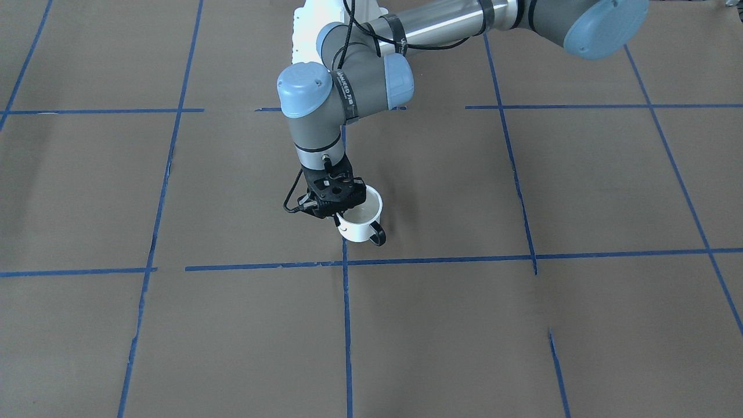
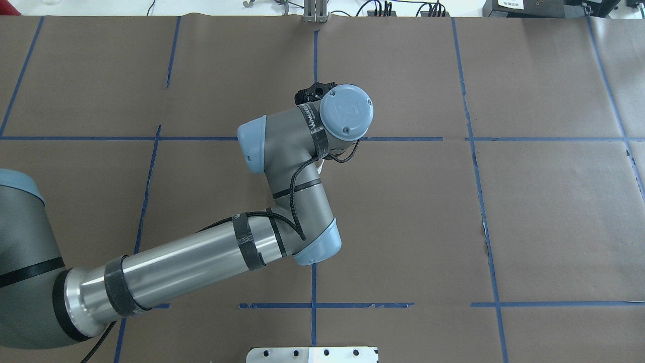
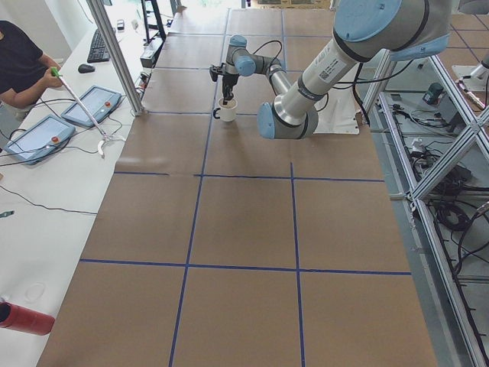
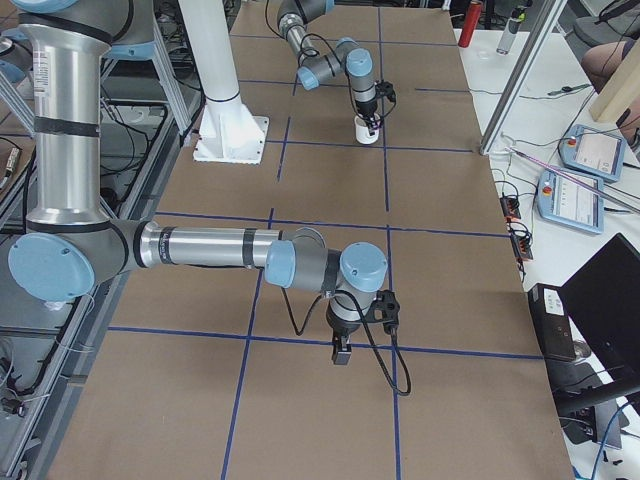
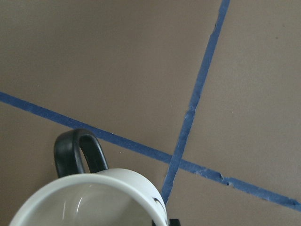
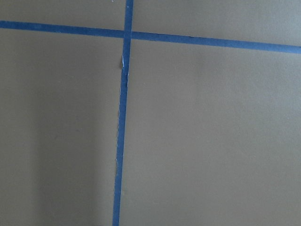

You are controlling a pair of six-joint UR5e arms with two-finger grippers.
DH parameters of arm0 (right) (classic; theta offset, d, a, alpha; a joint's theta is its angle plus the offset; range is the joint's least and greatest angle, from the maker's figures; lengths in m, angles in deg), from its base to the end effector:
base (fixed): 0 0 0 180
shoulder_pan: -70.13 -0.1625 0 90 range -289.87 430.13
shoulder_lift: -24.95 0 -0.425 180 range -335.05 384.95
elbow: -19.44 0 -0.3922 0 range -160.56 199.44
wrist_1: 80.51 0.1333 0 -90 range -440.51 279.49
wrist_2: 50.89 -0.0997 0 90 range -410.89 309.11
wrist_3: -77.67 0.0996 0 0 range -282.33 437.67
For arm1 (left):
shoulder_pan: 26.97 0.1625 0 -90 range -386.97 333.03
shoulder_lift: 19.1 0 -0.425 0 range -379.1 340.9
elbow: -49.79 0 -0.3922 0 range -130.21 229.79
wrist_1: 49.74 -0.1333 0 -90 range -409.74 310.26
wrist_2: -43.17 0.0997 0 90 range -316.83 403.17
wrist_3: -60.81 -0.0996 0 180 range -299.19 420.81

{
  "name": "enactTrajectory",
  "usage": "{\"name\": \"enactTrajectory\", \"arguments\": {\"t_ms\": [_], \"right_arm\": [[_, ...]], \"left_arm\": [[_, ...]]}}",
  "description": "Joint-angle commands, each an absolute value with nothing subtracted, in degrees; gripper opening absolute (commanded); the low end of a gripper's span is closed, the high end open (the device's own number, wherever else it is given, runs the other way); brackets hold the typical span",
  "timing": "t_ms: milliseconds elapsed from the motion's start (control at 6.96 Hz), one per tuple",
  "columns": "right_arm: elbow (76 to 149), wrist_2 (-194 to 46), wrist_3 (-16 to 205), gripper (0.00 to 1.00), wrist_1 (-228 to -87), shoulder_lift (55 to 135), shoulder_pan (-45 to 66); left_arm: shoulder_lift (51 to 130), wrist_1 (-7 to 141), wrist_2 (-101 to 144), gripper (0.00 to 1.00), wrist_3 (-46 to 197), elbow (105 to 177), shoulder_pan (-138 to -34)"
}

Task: Flip mug
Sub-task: 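Rotate the left wrist to turn the mug upright above the table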

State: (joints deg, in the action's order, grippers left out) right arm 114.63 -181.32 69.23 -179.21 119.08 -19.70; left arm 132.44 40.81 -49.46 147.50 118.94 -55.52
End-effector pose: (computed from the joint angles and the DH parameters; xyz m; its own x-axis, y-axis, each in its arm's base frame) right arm 0.0674 -0.4505 0.6675 0.7528 -0.0624 0.6553 0.1147 0.9927 -0.0372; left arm 0.6514 -0.5010 0.1184 0.6854 -0.3073 -0.6601 0.4120 0.9112 0.0036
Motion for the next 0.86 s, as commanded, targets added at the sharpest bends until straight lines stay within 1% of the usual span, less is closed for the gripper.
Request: {"name": "enactTrajectory", "arguments": {"t_ms": [0, 288, 719], "right_arm": [[114.6, -181.3, 69.2, 1.00, -179.2, 119.1, -19.7], [114.6, -181.3, 69.2, 1.00, -179.2, 119.1, -19.7], [114.6, -181.3, 69.2, 1.00, -179.2, 119.1, -19.7]], "left_arm": [[133.6, 40.7, -48.0, 0.00, 147.3, 118.3, -54.8], [134.4, 40.8, -47.9, 0.00, 147.3, 116.2, -54.5], [134.7, 40.9, -47.9, 0.00, 147.4, 116.3, -53.9]]}}
